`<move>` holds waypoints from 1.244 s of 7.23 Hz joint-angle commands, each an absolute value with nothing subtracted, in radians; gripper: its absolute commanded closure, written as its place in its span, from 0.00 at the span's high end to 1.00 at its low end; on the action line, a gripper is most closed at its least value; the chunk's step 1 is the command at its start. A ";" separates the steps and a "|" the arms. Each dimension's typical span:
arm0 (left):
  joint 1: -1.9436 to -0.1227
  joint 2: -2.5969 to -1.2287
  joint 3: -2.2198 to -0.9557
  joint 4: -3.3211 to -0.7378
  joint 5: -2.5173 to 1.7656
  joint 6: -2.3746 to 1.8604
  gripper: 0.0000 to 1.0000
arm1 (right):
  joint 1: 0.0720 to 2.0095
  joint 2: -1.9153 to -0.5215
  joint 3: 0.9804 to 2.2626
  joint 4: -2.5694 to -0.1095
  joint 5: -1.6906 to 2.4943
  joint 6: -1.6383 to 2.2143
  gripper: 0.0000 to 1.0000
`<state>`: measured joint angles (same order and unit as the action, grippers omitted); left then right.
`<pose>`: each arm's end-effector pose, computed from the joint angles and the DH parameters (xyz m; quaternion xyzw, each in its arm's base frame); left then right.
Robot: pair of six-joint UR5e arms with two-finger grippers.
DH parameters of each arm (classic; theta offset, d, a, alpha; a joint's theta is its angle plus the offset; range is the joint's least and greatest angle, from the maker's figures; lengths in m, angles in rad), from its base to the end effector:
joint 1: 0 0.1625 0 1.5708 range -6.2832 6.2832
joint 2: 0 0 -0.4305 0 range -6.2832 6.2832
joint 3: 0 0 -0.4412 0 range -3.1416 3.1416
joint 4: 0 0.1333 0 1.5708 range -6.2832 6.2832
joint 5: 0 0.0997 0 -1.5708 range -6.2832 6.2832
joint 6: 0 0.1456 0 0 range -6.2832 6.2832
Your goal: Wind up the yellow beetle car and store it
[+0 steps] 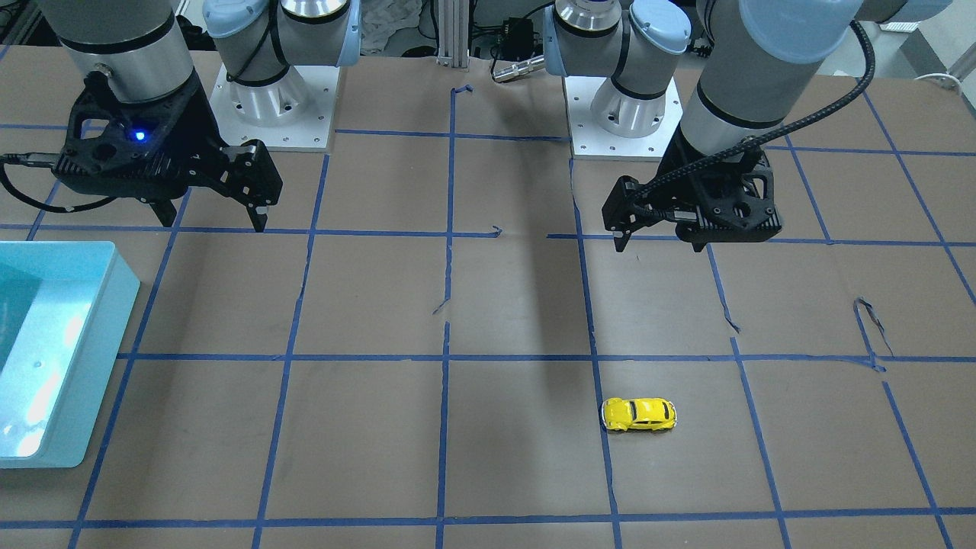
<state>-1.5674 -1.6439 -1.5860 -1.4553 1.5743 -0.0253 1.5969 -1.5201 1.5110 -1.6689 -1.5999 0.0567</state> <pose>-0.1308 -0.5750 0.4101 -0.0144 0.9998 -0.0136 0.0016 0.1441 -0.5741 0.4624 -0.0161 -0.9983 0.0541 0.0123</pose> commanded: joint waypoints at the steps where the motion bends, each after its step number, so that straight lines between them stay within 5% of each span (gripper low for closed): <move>1: -1.568 -1.654 -1.585 -1.448 1.575 -0.142 1.00 | 1.597 -1.520 1.511 -1.669 -1.600 0.057 1.00; 9: -1.525 -1.724 -1.592 -1.325 1.592 -0.931 1.00 | 1.598 -1.520 1.511 -1.669 -1.600 0.057 1.00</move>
